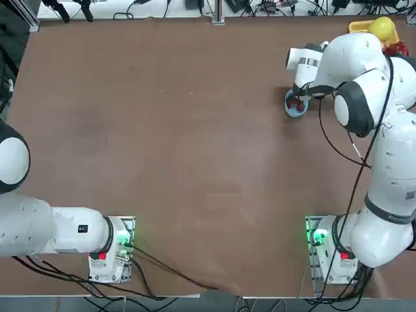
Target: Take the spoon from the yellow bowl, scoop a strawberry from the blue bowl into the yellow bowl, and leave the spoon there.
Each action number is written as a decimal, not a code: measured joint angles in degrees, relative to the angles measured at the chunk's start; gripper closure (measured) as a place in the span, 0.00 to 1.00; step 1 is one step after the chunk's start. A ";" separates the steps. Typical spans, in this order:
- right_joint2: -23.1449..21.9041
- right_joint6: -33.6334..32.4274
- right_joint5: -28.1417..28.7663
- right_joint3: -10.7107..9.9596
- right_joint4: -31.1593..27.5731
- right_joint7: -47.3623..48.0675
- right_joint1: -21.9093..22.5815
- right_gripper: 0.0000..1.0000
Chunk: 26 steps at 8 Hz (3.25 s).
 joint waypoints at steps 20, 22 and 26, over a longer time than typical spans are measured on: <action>3.37 3.90 9.07 0.49 7.10 -37.67 -5.62 0.89; 3.38 3.82 10.74 0.73 7.30 -37.00 -5.54 0.89; 3.35 -0.34 11.13 0.80 8.41 -28.48 -5.43 0.89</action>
